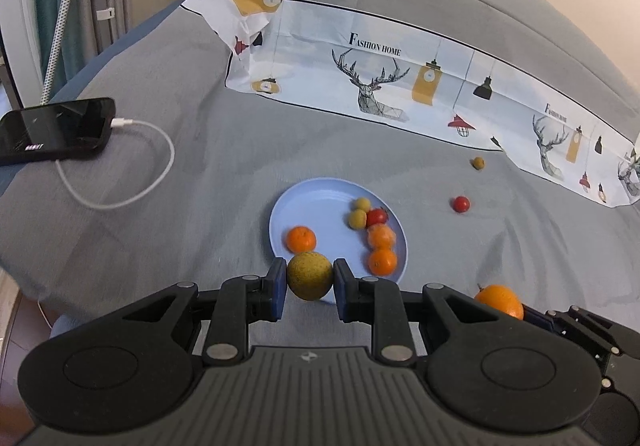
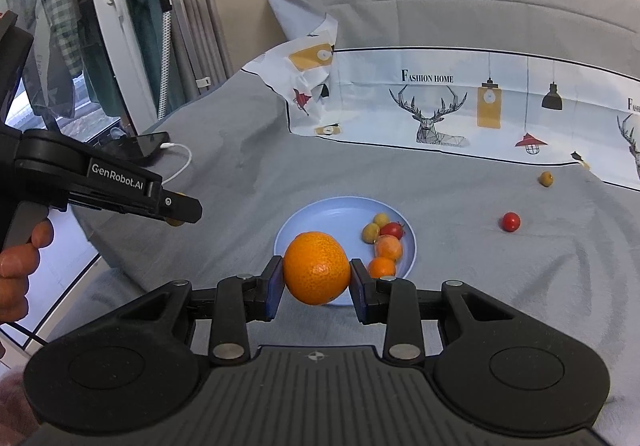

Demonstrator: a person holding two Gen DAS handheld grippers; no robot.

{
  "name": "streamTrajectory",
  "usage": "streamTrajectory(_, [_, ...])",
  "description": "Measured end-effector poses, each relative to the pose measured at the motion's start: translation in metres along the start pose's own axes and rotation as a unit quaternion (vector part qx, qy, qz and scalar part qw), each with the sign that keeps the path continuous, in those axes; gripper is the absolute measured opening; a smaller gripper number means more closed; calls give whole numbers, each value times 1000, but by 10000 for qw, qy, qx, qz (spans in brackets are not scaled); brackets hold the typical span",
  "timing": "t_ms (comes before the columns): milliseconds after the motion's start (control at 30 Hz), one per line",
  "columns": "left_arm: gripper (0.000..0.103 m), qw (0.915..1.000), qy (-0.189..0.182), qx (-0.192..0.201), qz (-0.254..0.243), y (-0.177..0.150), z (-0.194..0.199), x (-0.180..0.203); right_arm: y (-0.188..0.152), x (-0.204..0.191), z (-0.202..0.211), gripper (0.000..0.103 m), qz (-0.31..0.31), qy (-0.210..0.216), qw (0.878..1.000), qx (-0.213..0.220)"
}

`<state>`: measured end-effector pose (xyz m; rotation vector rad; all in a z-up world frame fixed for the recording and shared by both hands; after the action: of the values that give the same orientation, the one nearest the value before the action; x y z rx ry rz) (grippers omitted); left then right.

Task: Organize fruits
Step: 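Lower both tools over the plate and open them to drop the fruits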

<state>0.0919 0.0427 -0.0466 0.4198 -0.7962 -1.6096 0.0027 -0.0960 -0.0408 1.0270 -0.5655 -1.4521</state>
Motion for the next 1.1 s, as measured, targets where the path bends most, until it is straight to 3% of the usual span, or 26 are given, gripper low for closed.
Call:
streamTrajectory(367, [27,9995,69,-215,-216,22,-77,10,9,25,-73,36,-112,-73,9997,-207])
streamTrajectory(767, [27,9970,183,-606,-439,19,-161,18,-9,45,-147,36,-163,-111,9973,-714])
streamTrajectory(1100, [27,9944,389,-811,-552,14,-202,14,-20,51,-184,36,-144,-76,9951,-971])
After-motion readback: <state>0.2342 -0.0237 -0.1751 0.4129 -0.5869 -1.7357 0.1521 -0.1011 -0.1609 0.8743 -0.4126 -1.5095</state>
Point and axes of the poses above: each gripper's, at about its wrist camera, not at the fingertips, and z roughly against the way its jaws point, x to its right, y to its top, the point moved 7 cm from there along -z, roughly the way its jaws point, and after that the axes turned 6 degrees about x, right-handed, at the moved point
